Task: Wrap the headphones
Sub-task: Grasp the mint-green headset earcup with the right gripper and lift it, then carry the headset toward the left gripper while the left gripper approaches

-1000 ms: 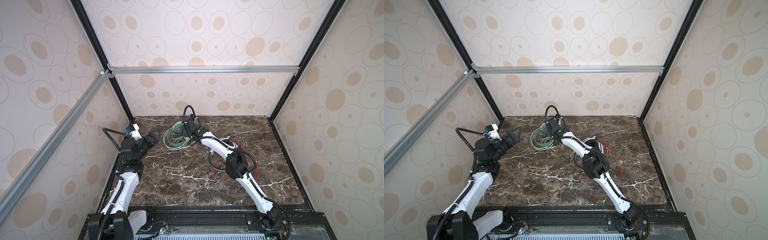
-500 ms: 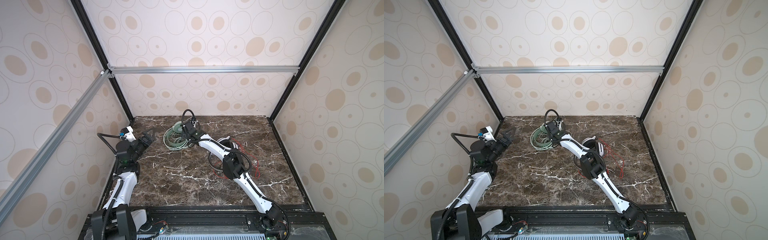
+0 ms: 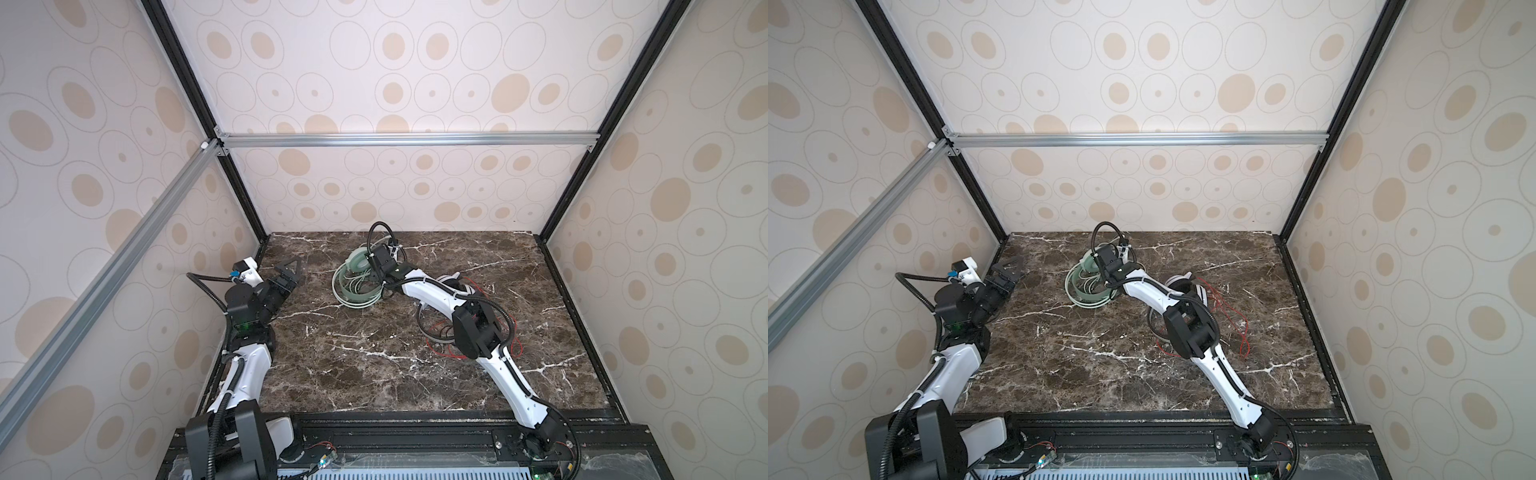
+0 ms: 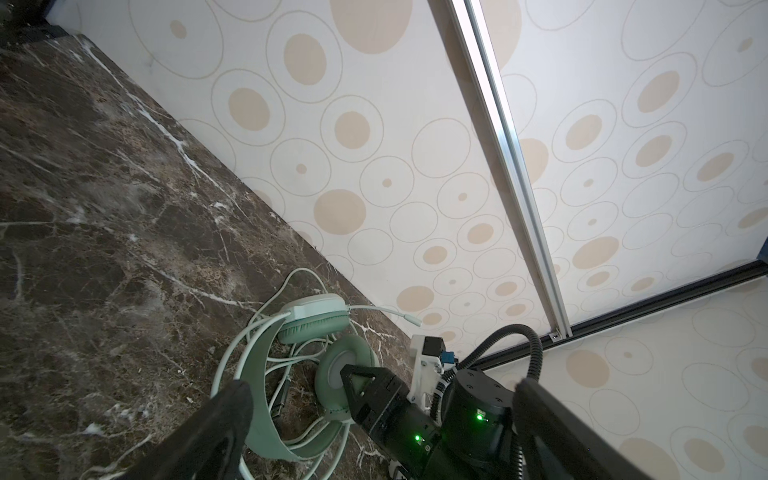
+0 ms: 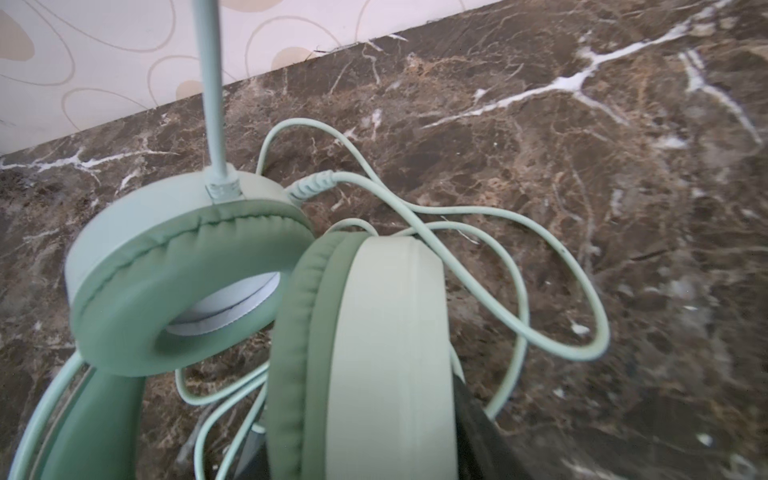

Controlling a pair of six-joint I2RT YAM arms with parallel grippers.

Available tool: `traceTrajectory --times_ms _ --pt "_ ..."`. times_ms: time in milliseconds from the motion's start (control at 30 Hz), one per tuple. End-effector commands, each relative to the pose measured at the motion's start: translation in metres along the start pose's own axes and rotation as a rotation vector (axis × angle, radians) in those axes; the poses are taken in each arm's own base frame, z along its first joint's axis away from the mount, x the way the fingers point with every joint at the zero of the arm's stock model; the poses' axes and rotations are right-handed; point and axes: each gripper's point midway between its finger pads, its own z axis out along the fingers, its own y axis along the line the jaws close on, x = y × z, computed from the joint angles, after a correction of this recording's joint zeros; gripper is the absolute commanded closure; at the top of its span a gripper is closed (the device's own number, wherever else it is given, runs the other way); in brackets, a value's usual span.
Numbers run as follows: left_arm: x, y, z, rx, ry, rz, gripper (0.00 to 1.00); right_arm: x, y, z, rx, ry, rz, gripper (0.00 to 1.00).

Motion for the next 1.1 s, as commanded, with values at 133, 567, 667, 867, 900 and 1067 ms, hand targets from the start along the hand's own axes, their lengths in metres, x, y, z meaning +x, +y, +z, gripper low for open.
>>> traceTrajectory --times_ms 133,567,667,867,900,1067 --pt "-0.018 -0.026 -0.007 -0.020 -0.033 0.159 0.02 -0.066 -0.002 -0.104 -0.106 -0.144 0.073 0.54" --pt "0.096 -0.093 -0.090 0.106 0.151 0.297 0.02 -0.039 -0.116 -0.225 -0.069 -0.255 0.132 0.54" --pt "0.130 -0.090 -0.095 0.157 0.270 0.234 0.02 -0.027 -0.131 -0.239 -0.067 -0.274 0.127 0.54" --pt "0.200 -0.084 -0.099 0.165 0.453 0.201 0.02 -0.013 -0.142 -0.249 -0.042 -0.263 0.094 0.55" --pt "0.211 -0.087 -0.101 0.174 0.472 0.213 0.02 -0.012 -0.143 -0.250 -0.039 -0.268 0.089 0.55" --pt "0.255 -0.094 -0.103 0.149 0.581 0.277 0.02 -0.009 -0.146 -0.251 -0.009 -0.286 0.072 0.56"
